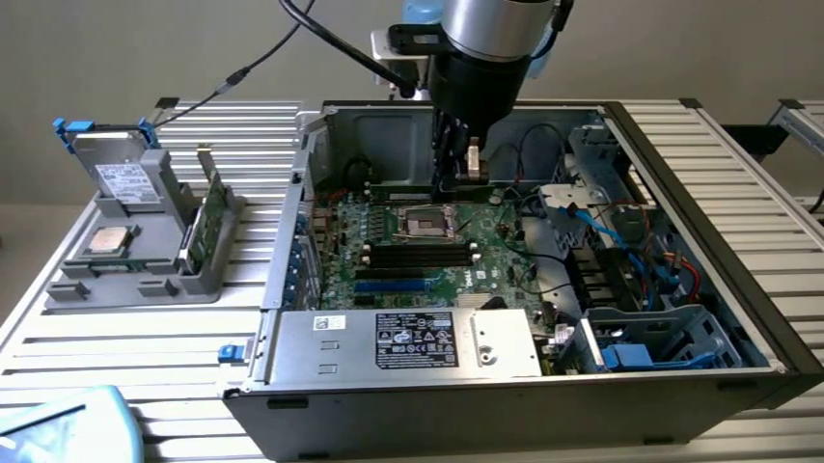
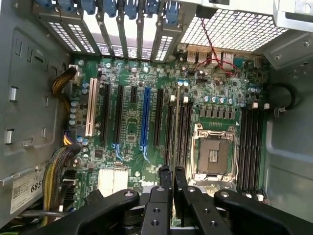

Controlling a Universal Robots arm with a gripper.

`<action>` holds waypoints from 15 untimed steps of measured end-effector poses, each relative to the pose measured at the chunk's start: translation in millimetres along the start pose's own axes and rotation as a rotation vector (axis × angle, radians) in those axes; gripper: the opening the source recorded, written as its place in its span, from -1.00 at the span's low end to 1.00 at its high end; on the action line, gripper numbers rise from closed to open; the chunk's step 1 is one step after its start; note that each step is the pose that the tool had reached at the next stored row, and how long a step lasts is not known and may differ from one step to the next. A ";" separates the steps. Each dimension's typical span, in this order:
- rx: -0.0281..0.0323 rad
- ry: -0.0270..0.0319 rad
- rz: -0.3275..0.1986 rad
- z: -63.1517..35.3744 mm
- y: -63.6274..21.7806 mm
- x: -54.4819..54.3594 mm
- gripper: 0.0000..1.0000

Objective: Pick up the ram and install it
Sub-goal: 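Pick up the ram and move it above insertion slot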

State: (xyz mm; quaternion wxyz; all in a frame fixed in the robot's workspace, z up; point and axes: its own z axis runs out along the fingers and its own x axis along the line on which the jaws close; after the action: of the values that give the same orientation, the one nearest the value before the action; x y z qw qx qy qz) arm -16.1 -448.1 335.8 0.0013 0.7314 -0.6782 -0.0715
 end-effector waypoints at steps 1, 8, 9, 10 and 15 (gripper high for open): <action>0.0044 0.0021 0.000 0.6 -0.1 -0.8 -0.72; 0.0247 0.0087 0.000 7.7 2.3 -5.3 -0.72; 0.0249 0.0100 0.001 9.2 3.2 -5.9 -0.72; 0.0252 0.0110 0.001 10.9 4.2 -6.4 -0.72; 0.0261 0.0162 0.003 19.2 7.9 -9.6 -0.72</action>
State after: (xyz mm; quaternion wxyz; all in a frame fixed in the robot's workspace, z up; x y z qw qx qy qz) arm -26.6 -437.4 318.5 -0.0026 0.7310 -0.6800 -0.0567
